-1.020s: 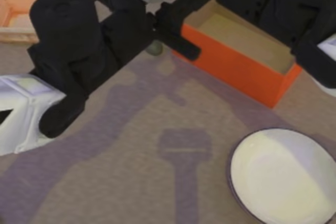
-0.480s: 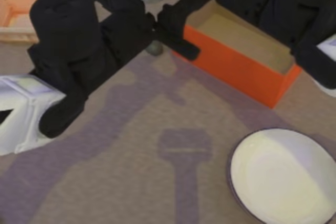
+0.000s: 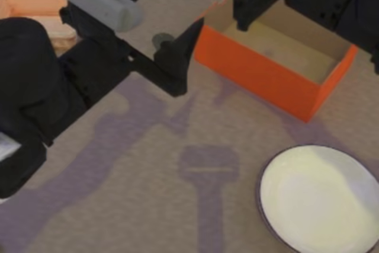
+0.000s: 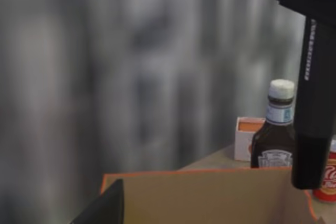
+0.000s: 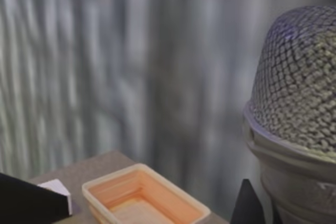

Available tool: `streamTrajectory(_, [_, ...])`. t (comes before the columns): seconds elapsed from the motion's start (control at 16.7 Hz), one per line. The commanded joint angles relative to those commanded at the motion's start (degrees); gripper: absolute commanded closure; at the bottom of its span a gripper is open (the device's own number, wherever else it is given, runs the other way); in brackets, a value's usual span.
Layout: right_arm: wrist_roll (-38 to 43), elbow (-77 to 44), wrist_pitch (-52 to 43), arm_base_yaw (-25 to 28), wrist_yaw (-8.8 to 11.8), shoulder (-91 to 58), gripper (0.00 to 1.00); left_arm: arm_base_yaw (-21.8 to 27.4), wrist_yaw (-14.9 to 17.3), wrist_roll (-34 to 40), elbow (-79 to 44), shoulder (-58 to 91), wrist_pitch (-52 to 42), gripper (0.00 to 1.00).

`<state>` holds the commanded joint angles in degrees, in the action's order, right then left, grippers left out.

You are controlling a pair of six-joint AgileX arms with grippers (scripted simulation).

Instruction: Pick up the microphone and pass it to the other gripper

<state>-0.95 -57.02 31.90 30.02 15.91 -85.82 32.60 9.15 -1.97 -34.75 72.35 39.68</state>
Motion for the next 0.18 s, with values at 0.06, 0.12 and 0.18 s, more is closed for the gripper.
streamTrajectory(0.06, [-0.03, 0.57, 0.00, -0.67, 0.76, 0.57, 1.00, -0.32, 0.24, 0.01, 1.39, -1.59, -0.33, 0.00])
streamTrajectory(0.12, [-0.07, 0.96, 0.00, -1.14, 1.25, 0.94, 1.00, -0.52, 0.42, 0.02, 2.28, -2.55, -0.54, 0.00])
streamTrajectory(0.18, [-0.08, 1.12, 0.00, -1.34, 1.45, 1.09, 1.00, -0.59, 0.49, 0.02, 2.63, -2.91, -0.61, 0.00])
